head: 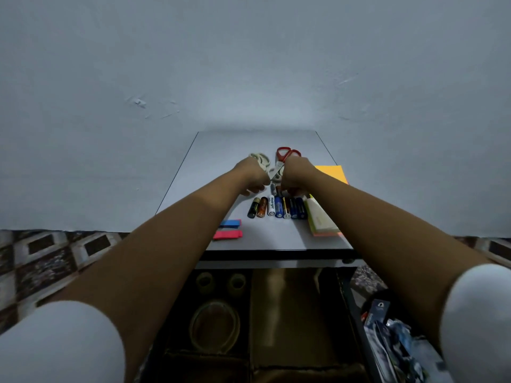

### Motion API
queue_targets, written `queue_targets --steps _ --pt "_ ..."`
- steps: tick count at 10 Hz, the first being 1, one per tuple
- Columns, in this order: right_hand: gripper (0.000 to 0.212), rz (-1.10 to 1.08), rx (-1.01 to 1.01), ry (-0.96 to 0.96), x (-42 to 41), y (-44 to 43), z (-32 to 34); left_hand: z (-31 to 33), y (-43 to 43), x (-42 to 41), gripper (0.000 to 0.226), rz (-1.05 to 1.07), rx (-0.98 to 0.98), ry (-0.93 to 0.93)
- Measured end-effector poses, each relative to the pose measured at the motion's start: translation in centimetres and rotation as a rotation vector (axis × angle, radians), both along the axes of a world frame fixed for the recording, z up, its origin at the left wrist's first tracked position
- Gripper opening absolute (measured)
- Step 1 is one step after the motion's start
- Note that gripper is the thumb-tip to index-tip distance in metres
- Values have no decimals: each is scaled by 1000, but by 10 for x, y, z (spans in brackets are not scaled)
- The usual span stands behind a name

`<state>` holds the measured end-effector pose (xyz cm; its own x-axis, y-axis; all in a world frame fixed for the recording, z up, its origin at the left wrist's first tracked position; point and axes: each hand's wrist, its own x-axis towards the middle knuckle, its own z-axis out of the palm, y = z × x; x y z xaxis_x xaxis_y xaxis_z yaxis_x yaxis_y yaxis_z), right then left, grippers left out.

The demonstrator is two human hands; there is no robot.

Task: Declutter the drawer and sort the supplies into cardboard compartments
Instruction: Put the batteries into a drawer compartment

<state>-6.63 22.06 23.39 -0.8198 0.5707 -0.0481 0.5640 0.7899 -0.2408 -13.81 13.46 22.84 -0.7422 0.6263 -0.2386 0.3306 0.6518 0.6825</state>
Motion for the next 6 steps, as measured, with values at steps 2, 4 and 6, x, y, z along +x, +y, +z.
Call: queue_targets --steps 2,4,6 --pt "38 20 15 29 -9 5 -4 -9 18 -2 25 10 -63 -100" --pt "30 -83 -337 153 -12 17 -10 -11 21 -5 25 86 -44 -189" --pt "26 -211 -494 40 -22 11 -10 -15 20 -8 21 154 45 -256"
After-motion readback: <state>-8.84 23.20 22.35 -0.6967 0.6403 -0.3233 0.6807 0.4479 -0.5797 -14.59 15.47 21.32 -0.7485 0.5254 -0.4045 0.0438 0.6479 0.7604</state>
